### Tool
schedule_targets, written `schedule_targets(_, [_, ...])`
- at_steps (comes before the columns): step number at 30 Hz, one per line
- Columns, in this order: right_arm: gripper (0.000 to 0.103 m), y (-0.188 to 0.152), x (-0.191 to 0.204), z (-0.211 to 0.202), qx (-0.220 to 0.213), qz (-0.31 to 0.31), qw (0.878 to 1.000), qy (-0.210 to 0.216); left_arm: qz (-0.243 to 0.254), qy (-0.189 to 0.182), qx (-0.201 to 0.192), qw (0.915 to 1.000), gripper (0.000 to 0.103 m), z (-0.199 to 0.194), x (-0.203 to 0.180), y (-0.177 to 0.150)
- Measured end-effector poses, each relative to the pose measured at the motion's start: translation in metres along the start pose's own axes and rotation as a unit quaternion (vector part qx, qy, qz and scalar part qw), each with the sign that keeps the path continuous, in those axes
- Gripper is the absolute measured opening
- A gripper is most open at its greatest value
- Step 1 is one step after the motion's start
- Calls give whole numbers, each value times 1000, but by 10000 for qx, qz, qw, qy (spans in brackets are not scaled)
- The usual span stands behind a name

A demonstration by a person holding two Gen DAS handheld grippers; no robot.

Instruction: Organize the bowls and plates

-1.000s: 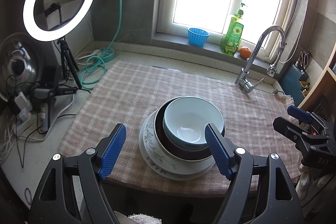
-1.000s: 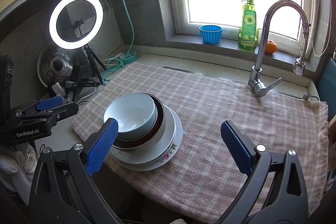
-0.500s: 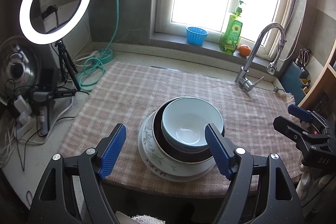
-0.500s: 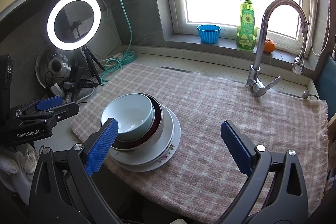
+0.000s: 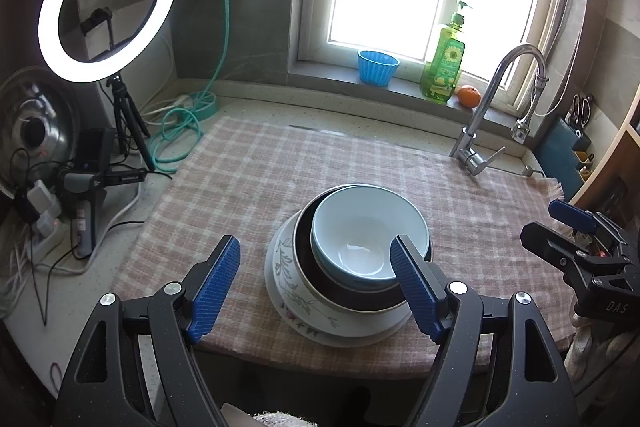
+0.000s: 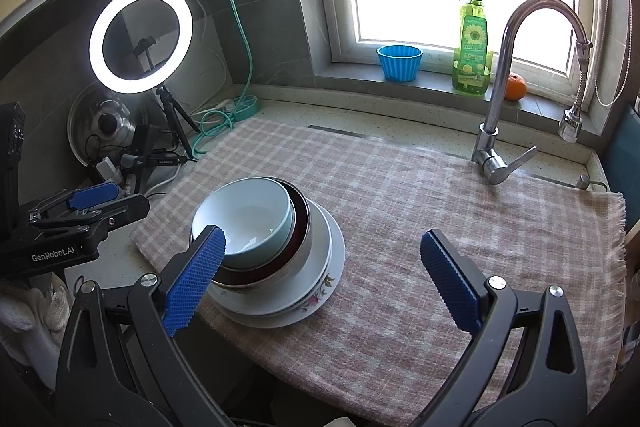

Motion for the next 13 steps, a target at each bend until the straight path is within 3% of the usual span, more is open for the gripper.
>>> schedule_targets(13, [100,0,-1,1,29,2,10000,9,94,-46,-2,9999,78,3,0,0])
Point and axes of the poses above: each gripper's, at about its wrist camera, not at the fingertips, and z roughly the way its jaws point, x to its left, y to its top, the point moved 6 cm from there along z, roughly the way its jaws point, and after that the axes turned 12 degrees about -z, right-handed, at the moved point
